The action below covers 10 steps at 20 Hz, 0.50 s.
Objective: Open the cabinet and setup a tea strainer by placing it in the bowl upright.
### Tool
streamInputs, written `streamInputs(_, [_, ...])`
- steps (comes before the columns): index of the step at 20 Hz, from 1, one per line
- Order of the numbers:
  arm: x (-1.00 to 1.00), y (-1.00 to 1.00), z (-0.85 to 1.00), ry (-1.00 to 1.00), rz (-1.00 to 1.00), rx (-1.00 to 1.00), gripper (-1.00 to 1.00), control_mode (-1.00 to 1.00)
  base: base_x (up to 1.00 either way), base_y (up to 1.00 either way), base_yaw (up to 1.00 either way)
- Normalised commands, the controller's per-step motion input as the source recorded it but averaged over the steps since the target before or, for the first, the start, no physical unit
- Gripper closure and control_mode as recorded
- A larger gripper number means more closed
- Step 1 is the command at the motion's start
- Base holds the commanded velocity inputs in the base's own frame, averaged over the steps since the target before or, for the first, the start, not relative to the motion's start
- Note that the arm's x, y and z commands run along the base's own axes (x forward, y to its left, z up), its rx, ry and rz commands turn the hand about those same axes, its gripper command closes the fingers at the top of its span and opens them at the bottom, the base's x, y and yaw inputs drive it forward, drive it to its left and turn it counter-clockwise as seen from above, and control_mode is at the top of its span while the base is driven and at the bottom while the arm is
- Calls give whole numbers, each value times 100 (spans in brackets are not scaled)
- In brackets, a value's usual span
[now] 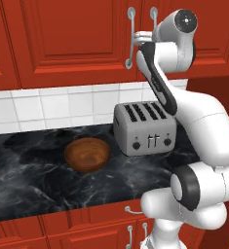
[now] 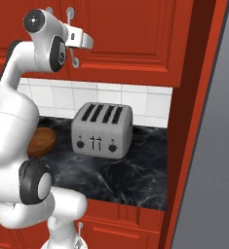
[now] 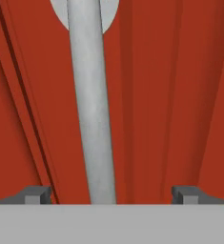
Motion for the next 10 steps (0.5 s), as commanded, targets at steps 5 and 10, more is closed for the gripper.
streamInputs(5, [38, 0, 0, -2, 0, -2, -100, -100, 0, 0, 0])
streamInputs(10, [31, 0, 0, -4, 0, 0, -100, -100, 0, 0, 0])
